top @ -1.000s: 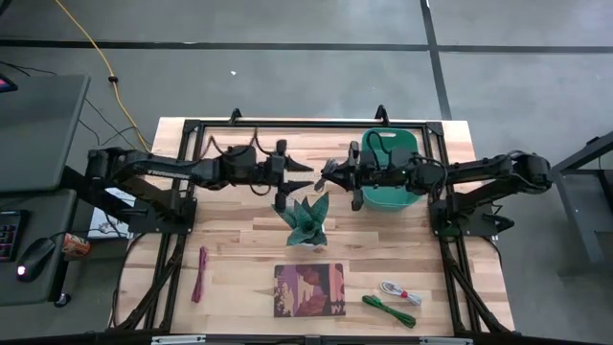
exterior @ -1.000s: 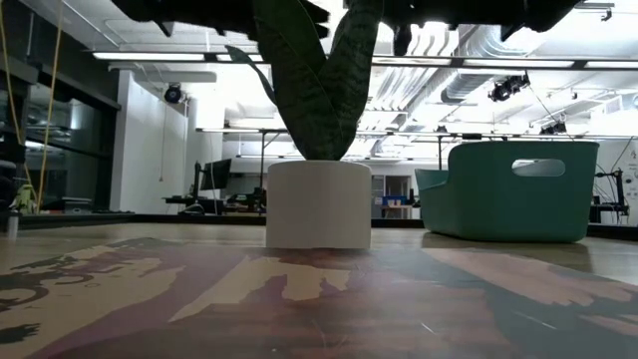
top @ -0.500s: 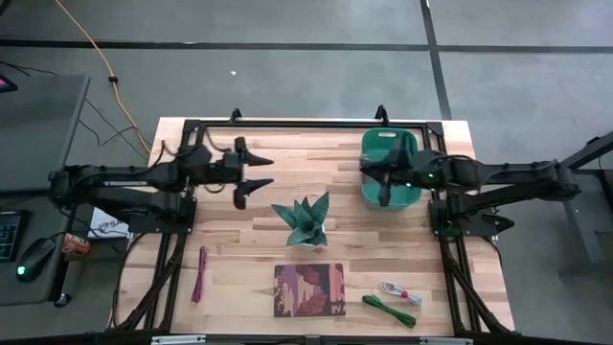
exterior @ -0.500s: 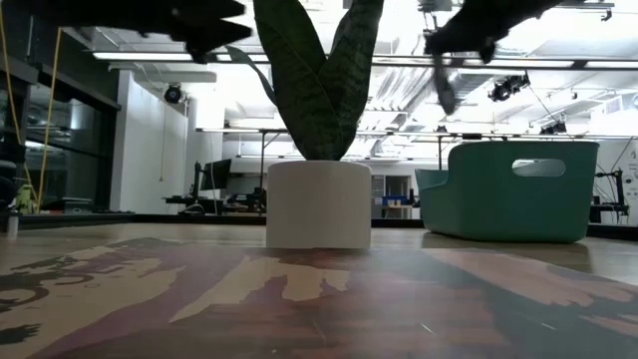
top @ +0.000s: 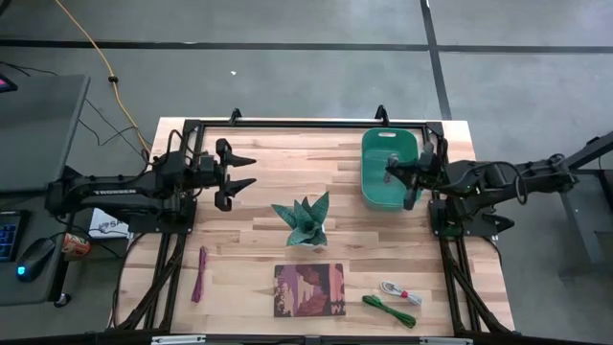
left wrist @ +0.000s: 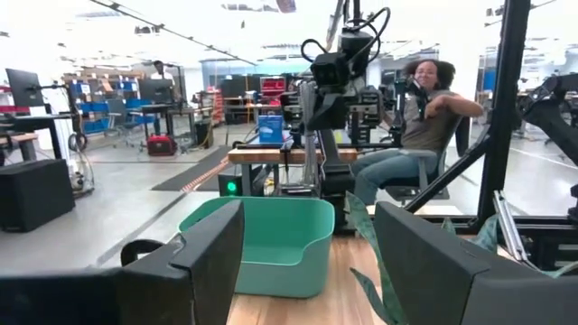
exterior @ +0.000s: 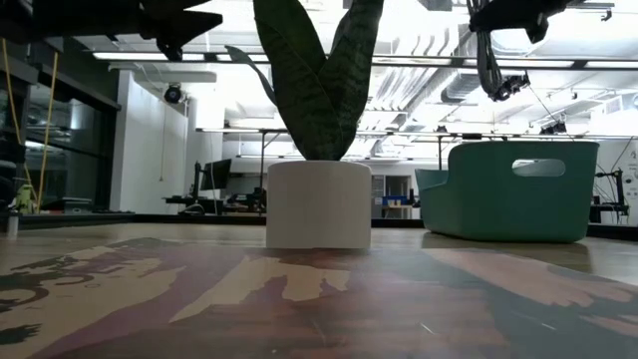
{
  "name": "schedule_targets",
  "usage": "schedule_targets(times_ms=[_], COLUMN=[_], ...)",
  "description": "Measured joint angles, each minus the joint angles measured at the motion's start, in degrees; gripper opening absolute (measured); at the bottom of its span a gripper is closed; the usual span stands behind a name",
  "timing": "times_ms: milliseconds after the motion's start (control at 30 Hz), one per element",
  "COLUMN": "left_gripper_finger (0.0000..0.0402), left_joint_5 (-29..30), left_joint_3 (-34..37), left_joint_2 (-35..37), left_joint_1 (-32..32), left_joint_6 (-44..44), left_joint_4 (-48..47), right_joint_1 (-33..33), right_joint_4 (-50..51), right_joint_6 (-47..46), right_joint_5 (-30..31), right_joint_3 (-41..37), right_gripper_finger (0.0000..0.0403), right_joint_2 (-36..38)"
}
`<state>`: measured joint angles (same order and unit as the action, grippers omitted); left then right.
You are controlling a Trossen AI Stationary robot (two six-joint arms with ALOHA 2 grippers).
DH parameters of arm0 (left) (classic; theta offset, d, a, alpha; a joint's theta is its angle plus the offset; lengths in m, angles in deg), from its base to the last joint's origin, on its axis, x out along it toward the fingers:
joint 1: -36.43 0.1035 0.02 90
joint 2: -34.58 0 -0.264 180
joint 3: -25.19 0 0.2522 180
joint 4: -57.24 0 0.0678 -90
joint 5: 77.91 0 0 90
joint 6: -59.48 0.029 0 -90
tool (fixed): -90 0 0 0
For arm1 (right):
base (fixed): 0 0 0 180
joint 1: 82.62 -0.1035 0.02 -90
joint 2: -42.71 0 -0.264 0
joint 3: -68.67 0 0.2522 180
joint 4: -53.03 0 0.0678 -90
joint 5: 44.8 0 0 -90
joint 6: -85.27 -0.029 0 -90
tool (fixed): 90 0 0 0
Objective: Pick and place USB-C Cables
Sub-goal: Put the white patterned charger cable into the green container
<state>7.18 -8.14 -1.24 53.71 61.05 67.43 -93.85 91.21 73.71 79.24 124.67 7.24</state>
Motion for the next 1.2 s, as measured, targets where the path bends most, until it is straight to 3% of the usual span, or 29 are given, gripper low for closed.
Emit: schedule_targets(times_ms=[667,900,1033,1200], left_gripper_finger=[0.0229,0.0229,0.0229,0.0229], left_joint_5=[2.0,2.6,2.58,2.58], left_joint_3=[0.0,0.0,0.0,0.0], left_joint_2=[-0.24,-0.26,-0.26,-0.28], left_joint_1=[-0.04,-0.04,-0.04,-0.04], left_joint_6=[0.1,0.1,0.1,0.1], left_joint_4=[-0.11,-0.11,-0.11,-0.11], right_joint_1=[-0.03,0.67,6.32,18.73], right_joint_4=[-1.53,-1.41,0.92,16.55], right_joint_6=[-0.7,-5.9,-10.62,-20.77], right_joint_5=[2.68,11.1,9.06,-0.85], right_joint_3=[0.0,0.0,0.57,5.35], right_gripper_finger=[0.0003,0.0003,0.0003,0.0003], right_joint_2=[-0.19,-1.91,-6.3,-15.51])
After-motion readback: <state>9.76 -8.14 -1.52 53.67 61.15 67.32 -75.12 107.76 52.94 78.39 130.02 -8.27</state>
